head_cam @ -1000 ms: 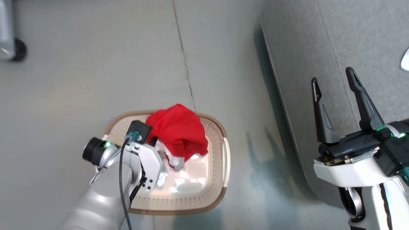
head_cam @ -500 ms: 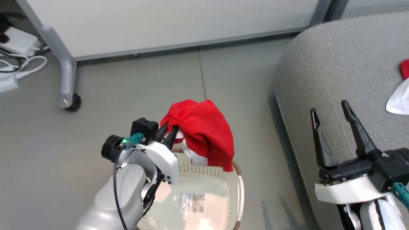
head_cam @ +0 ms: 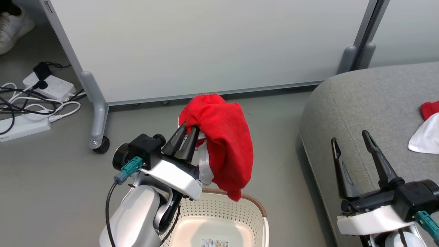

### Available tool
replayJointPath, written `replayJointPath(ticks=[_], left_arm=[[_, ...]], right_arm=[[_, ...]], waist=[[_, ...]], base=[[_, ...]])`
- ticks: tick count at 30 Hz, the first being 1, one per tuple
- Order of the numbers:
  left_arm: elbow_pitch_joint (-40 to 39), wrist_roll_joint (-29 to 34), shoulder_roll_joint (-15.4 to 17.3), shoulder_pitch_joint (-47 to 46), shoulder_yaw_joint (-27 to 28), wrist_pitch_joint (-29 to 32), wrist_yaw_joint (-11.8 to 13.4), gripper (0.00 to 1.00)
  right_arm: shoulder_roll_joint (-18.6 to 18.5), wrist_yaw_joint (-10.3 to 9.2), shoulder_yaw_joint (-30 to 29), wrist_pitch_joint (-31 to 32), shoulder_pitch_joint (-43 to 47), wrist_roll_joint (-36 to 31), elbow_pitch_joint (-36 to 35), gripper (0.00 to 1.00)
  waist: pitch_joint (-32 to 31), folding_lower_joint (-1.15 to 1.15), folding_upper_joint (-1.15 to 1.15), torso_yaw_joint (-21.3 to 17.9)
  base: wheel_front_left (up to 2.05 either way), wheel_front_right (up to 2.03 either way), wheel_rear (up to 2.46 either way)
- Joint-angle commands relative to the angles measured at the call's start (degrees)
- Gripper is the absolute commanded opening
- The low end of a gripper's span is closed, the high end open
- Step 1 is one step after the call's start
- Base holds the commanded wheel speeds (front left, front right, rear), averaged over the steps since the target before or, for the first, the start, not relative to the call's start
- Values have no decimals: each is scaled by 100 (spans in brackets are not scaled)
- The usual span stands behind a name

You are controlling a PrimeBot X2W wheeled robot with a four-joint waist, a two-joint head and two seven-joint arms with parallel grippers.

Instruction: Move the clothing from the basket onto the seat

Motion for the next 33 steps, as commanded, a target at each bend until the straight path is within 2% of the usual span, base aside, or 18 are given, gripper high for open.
replayJointPath(ticks=[1,8,14,22,33], left_arm=[[-172,88,22,91,133,-7,-38,0],[-644,250,-30,360,356,-7,-99,0],[-738,278,-31,415,77,-7,-214,0],[-487,327,-32,281,-368,-8,-314,0],[-362,138,-32,156,-857,-8,-362,0]], right_arm=[[-25,1,1,-33,79,35,18,100],[-25,1,45,-33,186,53,7,100],[-30,0,243,-33,275,97,-70,100],[-26,1,410,-33,311,151,-92,100],[-28,0,1362,-33,428,-155,1,100]], waist=[[-88,0,0,51],[-243,0,0,105],[-298,0,0,131],[-316,0,0,99],[-339,0,0,108]], base=[[0,0,0],[0,0,0],[0,0,0],[0,0,0],[0,0,0]])
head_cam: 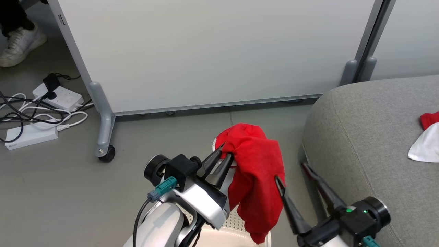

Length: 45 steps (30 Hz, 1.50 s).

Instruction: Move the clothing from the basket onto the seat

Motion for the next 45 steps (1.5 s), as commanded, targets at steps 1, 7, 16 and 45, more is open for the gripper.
replayJointPath(ticks=[1,7,16,45], left_arm=[[67,-139,21,-113,-90,-8,-29,0],[171,-435,20,-262,-388,-7,33,0],[136,-667,21,-384,-882,-8,148,0],[-31,-1042,29,-533,-1962,125,205,0]], right_arm=[[-35,-1,168,-33,61,-41,127,100],[-34,-1,448,-33,25,195,519,100],[-33,-1,485,-33,-97,206,840,100],[-32,-1,76,-33,-462,411,1318,0]], waist=[[-2,0,0,18],[-15,0,0,47],[-42,0,0,123],[-1,0,0,320]], base=[[0,0,0],[0,0,0],[0,0,0],[0,0,0]])
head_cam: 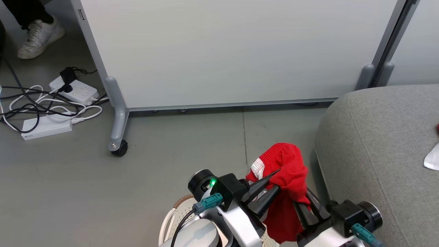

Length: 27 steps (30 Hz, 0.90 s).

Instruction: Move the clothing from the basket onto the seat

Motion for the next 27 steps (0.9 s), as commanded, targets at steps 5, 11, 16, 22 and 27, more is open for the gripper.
replayJointPath(ticks=[5,11,16,22,27], left_arm=[[59,-21,26,-110,5,-26,45,0],[136,98,77,-104,33,-80,76,100],[290,265,188,13,55,-130,51,100],[466,340,334,292,-101,-143,-145,100],[361,424,374,657,1,-133,-217,100]], right_arm=[[-28,0,-105,-33,-79,73,-130,0],[-29,0,-283,-33,-41,14,-327,0],[-30,0,-562,-33,-3,-108,-445,0],[-30,-1,-1058,-33,149,-236,-597,0],[-28,0,-1349,-33,210,-322,-698,0]], waist=[[-8,0,0,0],[-38,0,0,20],[-52,0,0,34],[-59,0,0,31],[-54,0,0,-23]], base=[[0,0,0],[0,0,0],[0,0,0],[0,0,0],[0,0,0]])
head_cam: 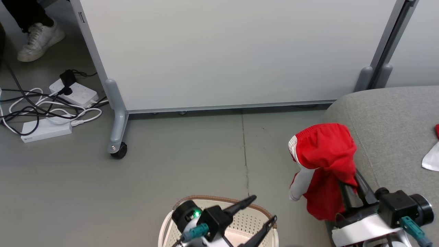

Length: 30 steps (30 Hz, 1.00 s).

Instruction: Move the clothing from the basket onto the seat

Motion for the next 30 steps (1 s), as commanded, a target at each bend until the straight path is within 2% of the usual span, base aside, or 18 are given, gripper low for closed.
replayJointPath(ticks=[1,8,18,23,30], left_arm=[[-74,56,32,146,29,-9,-37,100],[-415,34,168,551,54,-10,-46,100],[-539,101,116,759,443,-10,-45,100],[-555,197,115,804,468,-10,-46,100],[-608,170,40,859,513,-10,-46,100]], right_arm=[[-29,0,-94,-33,61,-38,-61,0],[-25,1,-315,-33,93,-74,-69,0],[-28,1,-357,-33,20,-107,-68,0],[-29,1,-414,-33,-28,-198,-135,0],[-26,1,-474,-33,-60,-331,-279,0]], waist=[[3,0,0,-35],[-1,0,0,-142],[3,0,0,-260],[64,0,0,-598],[159,0,0,-1338]], base=[[0,0,0],[0,0,0],[0,0,0],[0,0,0],[0,0,0]])
